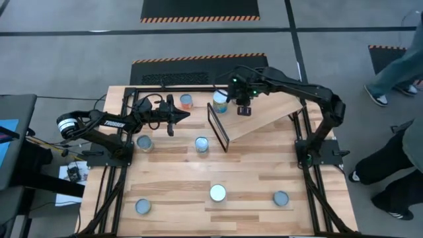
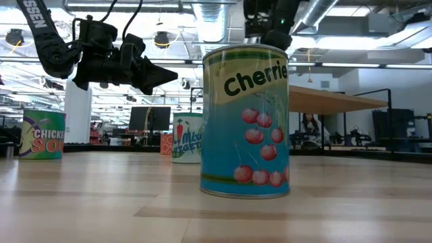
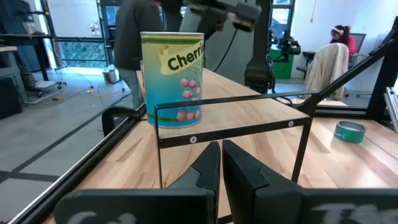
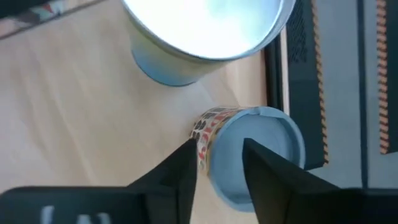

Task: Pick and place cans onto a shelf
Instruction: Put the can of tuna on the shelf

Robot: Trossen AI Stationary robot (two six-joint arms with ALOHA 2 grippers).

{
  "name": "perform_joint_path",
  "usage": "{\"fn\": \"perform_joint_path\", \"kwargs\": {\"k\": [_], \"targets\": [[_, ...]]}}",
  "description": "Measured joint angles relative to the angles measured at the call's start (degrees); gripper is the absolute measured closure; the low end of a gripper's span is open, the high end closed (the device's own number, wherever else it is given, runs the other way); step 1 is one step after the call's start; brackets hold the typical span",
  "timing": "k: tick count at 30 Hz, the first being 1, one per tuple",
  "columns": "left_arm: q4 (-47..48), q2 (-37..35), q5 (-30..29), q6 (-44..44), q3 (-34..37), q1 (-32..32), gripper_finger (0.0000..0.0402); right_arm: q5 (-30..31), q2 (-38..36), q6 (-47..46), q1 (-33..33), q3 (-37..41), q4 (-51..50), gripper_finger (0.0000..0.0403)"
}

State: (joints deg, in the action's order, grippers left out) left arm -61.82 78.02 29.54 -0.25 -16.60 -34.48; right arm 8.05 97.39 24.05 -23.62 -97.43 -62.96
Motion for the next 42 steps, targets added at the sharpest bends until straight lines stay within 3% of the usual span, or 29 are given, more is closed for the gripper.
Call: {"fn": "perform_joint_path", "kwargs": {"k": [3, 6, 12, 16, 22, 26, 29, 32, 35, 42], "targets": [[0.0, 0.0, 0.0, 0.02, 0.0, 0.0, 0.0395, 0.25, -2.39, -0.04, 1.24, 0.0, -0.33, 0.0228], [0.4, 0.0, 0.02, 0.22, 0.0, 0.02, 0.0395, 0.27, -5.77, -1.85, 2.77, 0.73, -1.11, 0.0242], [1.18, 0.0, 0.0, 1.27, 0.0, 0.01, 0.0395, -0.31, -17.87, -7.35, 7.02, 15.85, 10.45, 0.0378], [1.18, 0.0, 0.01, 1.29, 0.0, 0.01, 0.0395, -0.42, -26.97, -13.73, 10.76, 32.11, 27.76, 0.0383], [1.18, 0.0, 0.02, 1.29, 0.0, 0.02, 0.0395, -0.48, -35.44, -21.7, 17.0, 54.77, 62.74, 0.0396], [1.18, 0.0, 0.02, 1.29, 0.0, 0.02, 0.0395, -1.94, -34.87, -30.92, 21.75, 66.91, 90.8, 0.0386], [1.18, 0.0, 0.05, 1.29, 0.0, 0.02, 0.0395, -4.76, -30.4, -36.72, 24.75, 71.29, 103.72, 0.037], [1.2, 0.0, 0.63, 1.29, -0.01, 0.28, 0.0395, -7.14, -26.65, -40.1, 27.81, 71.06, 104.63, 0.0367], [1.44, 0.0, 2.97, 1.26, -0.02, 0.82, 0.0395, -5.41, -24.12, -42.94, 31.95, 69.07, 101.39, 0.0376], [3.12, -0.02, 12.38, 2.16, -0.04, 3.32, 0.0395, 7.17, -24.52, -52.78, 43.38, 57.87, 66.68, 0.0395]]}}
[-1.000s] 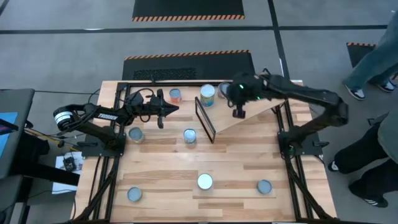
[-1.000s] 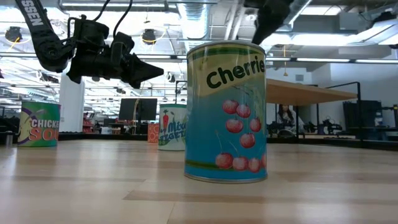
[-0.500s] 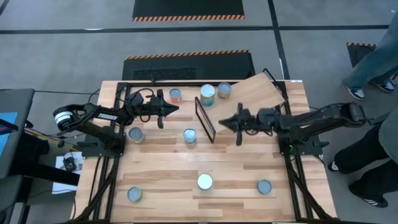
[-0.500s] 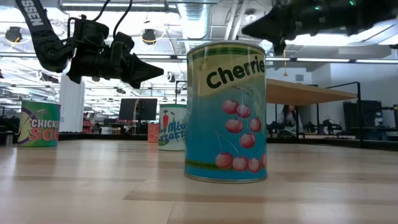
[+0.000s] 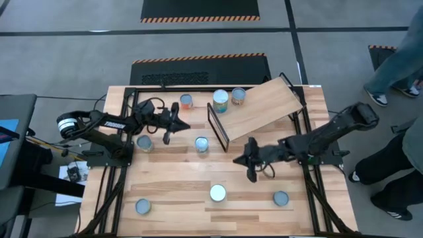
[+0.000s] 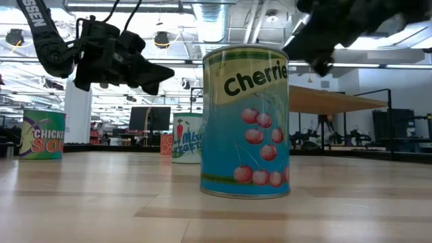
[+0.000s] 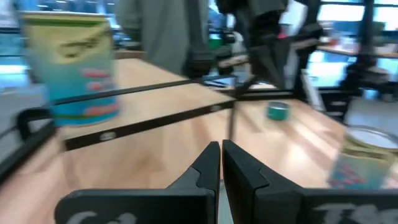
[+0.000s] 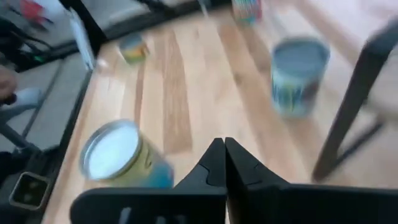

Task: Pick and place cans onto a shelf
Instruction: Put the can of tuna on the shelf

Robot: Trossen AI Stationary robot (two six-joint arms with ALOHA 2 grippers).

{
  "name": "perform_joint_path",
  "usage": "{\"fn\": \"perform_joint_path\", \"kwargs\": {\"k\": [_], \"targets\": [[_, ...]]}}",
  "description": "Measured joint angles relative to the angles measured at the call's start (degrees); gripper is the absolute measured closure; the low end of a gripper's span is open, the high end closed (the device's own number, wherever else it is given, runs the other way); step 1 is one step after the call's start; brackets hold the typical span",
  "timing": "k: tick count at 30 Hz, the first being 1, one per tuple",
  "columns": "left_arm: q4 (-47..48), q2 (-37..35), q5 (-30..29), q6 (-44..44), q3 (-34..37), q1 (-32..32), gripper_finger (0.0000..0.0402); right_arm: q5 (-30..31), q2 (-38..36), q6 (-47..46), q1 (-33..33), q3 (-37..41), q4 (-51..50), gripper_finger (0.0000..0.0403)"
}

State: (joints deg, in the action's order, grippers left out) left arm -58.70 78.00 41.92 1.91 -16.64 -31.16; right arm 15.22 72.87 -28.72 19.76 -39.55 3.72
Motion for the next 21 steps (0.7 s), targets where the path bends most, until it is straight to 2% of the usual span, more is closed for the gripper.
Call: {"fn": "perform_joint_path", "kwargs": {"k": [5, 10, 16, 21], "targets": [[0.35, 0.0, 0.84, 1.53, 0.0, 2.24, 0.0395, 4.45, 1.23, -19.1, 9.48, -9.16, -20.87, 0.0382], [2.49, 0.0, 1.53, 2.52, 0.0, 3.76, 0.0395, 5.25, 6.54, -42.67, 19.47, -13.72, -31.88, 0.0379], [3.98, 0.0, 1.61, 3.91, -0.02, 4.87, 0.0395, -0.17, 15.44, -66.62, 28.6, -21.5, -45.81, 0.0348], [4.07, 0.0, 1.61, 3.48, -0.02, 5.67, 0.0395, -11.41, 22.66, -78.89, 32.01, -26.52, -53.61, 0.0307]]}}
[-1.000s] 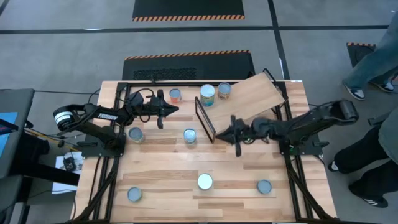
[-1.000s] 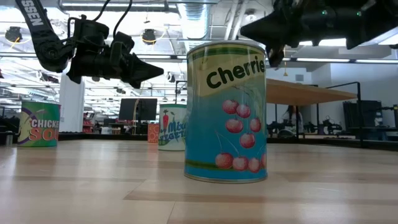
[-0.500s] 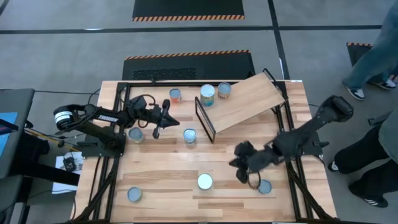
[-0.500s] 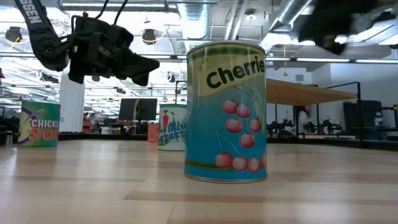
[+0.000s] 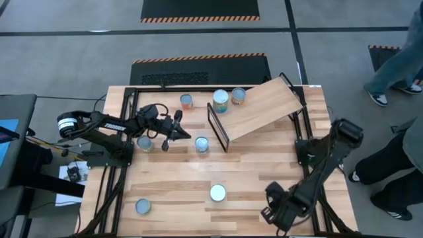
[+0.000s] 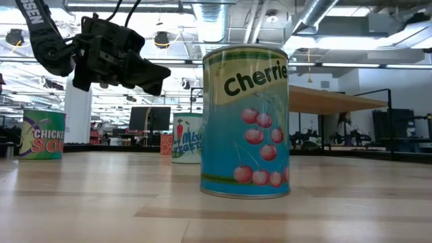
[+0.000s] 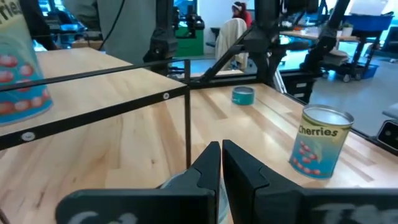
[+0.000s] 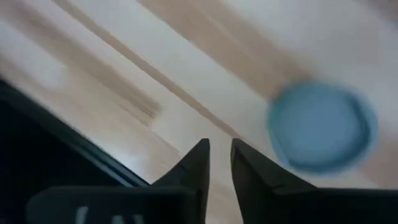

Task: Pick and place cans onto a shelf
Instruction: Put the can of tuna on the shelf

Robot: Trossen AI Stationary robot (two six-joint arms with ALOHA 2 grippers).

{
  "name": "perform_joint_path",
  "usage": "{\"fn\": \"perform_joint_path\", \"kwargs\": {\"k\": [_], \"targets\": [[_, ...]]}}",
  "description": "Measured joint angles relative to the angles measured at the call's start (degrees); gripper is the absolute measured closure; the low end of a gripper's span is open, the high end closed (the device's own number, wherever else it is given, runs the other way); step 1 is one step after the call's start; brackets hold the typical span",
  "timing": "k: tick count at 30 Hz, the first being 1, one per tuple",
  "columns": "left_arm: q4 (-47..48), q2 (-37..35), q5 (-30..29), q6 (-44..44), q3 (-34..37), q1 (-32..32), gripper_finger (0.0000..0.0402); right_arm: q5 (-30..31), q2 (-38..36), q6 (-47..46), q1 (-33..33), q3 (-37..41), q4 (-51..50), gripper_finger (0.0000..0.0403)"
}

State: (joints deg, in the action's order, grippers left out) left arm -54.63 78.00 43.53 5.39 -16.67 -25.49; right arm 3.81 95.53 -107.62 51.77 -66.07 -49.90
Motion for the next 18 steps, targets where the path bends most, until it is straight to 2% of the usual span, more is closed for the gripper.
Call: {"fn": "perform_joint_path", "kwargs": {"k": [7, 12, 18], "targets": [[-0.02, 0.0, -0.51, -0.09, 0.0, 2.14, 0.0395, -5.06, 6.82, -9.29, 1.66, -0.41, -0.19, 0.0271], [-0.07, 0.0, -1.26, -0.55, 0.0, 3.99, 0.0395, -5.39, 7.59, -9.1, 1.4, -1.22, -1.41, 0.026], [-0.15, 0.0, -4.18, -0.44, 0.0, 6.86, 0.0395, -5.38, 6.5, -7.83, 1.12, -4.93, -13.4, 0.0259]]}}
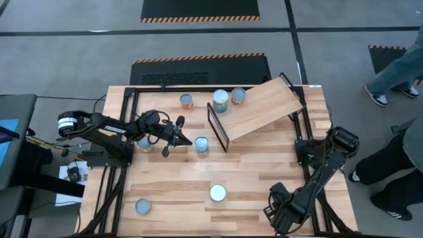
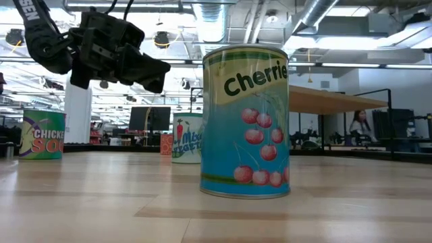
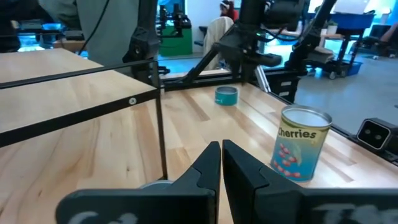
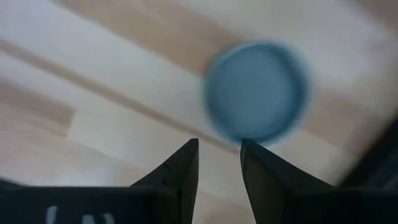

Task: Pick and place cans onto a shelf
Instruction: Put the can of tuna on the shelf

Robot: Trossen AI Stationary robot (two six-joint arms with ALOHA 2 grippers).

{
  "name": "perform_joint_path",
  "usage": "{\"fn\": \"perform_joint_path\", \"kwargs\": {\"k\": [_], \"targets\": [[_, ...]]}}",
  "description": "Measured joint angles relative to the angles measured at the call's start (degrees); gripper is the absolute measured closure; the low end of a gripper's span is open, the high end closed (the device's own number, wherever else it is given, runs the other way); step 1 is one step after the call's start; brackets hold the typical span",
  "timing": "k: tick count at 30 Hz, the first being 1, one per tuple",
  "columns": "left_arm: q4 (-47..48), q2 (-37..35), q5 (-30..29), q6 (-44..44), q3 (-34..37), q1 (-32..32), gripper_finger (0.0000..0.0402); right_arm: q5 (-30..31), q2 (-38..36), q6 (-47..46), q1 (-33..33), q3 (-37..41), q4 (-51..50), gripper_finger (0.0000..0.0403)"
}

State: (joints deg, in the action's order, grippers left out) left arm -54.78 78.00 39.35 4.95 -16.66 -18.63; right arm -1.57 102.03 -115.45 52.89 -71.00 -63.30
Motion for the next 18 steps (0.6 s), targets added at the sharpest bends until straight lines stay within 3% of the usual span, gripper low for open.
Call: {"fn": "perform_joint_path", "kwargs": {"k": [3, 9, 18], "targets": [[0.0, 0.0, -0.97, 0.2, 0.0, 0.95, 0.0395, 1.17, -0.04, 0.94, -0.01, -0.01, -3.33, 0.0259], [0.02, 0.0, -1.23, 0.17, 0.02, 1.62, 0.0395, 4.83, -0.04, 3.42, -1.19, 2.94, 3.71, 0.0261], [0.17, 0.0, -1.24, 0.1, 0.02, 2.36, 0.0395, 4.68, -0.01, 4.97, -3.27, 5.94, 7.21, 0.0262]]}}
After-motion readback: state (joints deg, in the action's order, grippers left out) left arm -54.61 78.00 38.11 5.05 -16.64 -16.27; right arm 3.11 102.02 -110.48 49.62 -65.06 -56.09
